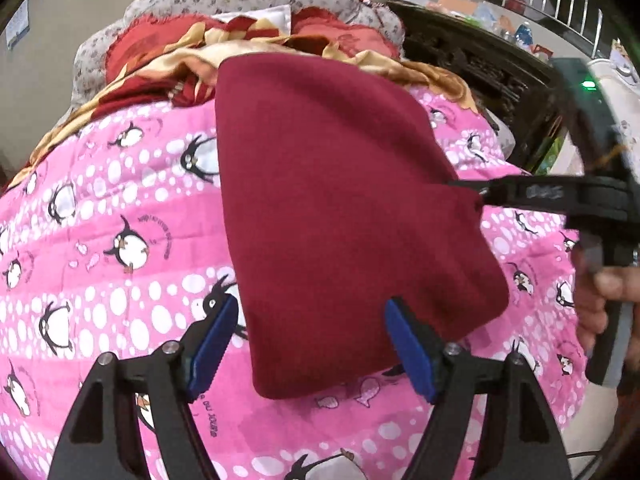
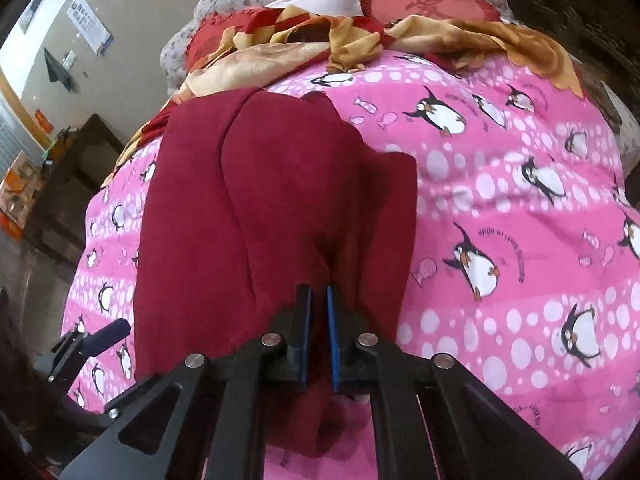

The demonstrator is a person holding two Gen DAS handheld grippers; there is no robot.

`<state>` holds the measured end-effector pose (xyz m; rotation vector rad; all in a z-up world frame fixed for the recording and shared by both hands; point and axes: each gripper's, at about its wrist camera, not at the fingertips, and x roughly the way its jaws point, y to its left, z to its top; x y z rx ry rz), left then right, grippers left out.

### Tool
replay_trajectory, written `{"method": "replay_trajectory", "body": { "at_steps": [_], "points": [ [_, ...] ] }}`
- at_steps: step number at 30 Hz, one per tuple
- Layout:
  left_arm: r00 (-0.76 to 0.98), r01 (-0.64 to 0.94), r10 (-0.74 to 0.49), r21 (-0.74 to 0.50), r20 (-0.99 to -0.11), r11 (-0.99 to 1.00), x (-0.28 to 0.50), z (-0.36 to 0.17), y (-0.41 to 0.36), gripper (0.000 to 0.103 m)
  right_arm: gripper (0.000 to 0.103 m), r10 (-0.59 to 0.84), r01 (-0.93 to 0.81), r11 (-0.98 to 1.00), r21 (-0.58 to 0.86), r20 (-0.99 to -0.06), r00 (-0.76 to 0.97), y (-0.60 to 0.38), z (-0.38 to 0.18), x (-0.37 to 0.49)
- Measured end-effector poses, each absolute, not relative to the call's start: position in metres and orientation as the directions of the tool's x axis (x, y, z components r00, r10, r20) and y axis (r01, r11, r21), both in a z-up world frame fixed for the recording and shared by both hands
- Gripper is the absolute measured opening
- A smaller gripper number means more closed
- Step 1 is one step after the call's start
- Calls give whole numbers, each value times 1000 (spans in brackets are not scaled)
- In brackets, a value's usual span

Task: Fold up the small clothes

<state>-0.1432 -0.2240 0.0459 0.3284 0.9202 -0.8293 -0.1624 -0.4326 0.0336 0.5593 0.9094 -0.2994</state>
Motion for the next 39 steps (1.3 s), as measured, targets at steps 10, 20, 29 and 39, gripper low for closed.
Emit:
{"method": "replay_trajectory", "body": {
  "at_steps": [10, 20, 29, 39],
  "points": [
    [330, 743, -490, -98, -807, 662, -144, 43, -220, 79, 60, 152, 402, 723, 562, -697, 701, -419, 50, -191],
    [350, 738, -498, -94, -793, 669, -145, 59, -216, 79, 31, 148, 450, 691, 566, -720, 677, -419, 15, -160],
    [333, 721, -454, -87, -826, 687, -136, 42, -227, 80, 30, 1, 487, 787, 378, -791, 612, -419, 23, -164],
    [355, 714, -458, -80, -815, 695, -128, 40, -228, 80, 38, -103, 472, 793, 384, -680, 726, -439, 83, -169]
  ]
}}
